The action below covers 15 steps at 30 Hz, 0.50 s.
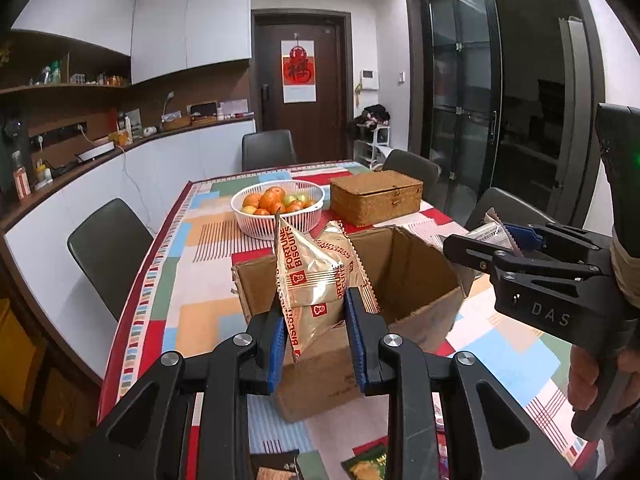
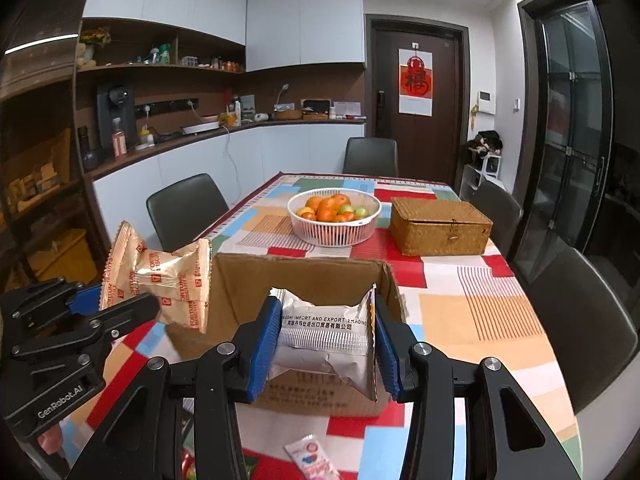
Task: Organize snacks
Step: 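Lift both held snacks and carry them over the open cardboard box, then open both tools to drop the snacks into the box, then withdraw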
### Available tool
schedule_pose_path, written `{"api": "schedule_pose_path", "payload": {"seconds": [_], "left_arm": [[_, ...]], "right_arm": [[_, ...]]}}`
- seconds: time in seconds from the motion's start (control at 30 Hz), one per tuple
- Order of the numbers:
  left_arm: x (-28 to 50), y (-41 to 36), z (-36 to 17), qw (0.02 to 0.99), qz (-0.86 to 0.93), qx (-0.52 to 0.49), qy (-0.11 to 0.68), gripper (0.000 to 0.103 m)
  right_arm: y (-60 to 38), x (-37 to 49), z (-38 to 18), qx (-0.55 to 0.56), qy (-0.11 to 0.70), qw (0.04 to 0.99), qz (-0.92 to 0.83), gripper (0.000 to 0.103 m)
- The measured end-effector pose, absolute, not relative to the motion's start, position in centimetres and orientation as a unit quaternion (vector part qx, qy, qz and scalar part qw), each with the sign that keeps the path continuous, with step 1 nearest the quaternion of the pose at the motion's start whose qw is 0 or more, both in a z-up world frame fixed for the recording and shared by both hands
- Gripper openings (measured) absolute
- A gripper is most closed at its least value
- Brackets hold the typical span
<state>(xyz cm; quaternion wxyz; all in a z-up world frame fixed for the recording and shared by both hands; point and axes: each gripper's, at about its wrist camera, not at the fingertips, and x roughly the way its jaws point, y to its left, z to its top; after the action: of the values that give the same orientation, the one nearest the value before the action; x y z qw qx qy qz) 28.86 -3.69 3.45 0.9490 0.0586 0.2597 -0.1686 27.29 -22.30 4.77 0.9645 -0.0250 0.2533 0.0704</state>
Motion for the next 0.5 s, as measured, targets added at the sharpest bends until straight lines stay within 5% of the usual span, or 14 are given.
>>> {"api": "schedule_pose_path", "payload": {"seconds": [0.43, 0.5], "left_arm": [[34.6, -4.9, 1.5, 0.936, -0.149, 0.070, 0.311, 0.029], [34.7, -4.9, 1.4, 0.935, -0.141, 0.071, 0.316, 0.043]], "right_arm": [[-23.0, 34.5, 2.3, -0.008, 0.310, 0.949, 0.058, 0.046], [-23.1, 35.0, 2.0, -0.005, 0.314, 0.948, 0.053, 0.048]]}}
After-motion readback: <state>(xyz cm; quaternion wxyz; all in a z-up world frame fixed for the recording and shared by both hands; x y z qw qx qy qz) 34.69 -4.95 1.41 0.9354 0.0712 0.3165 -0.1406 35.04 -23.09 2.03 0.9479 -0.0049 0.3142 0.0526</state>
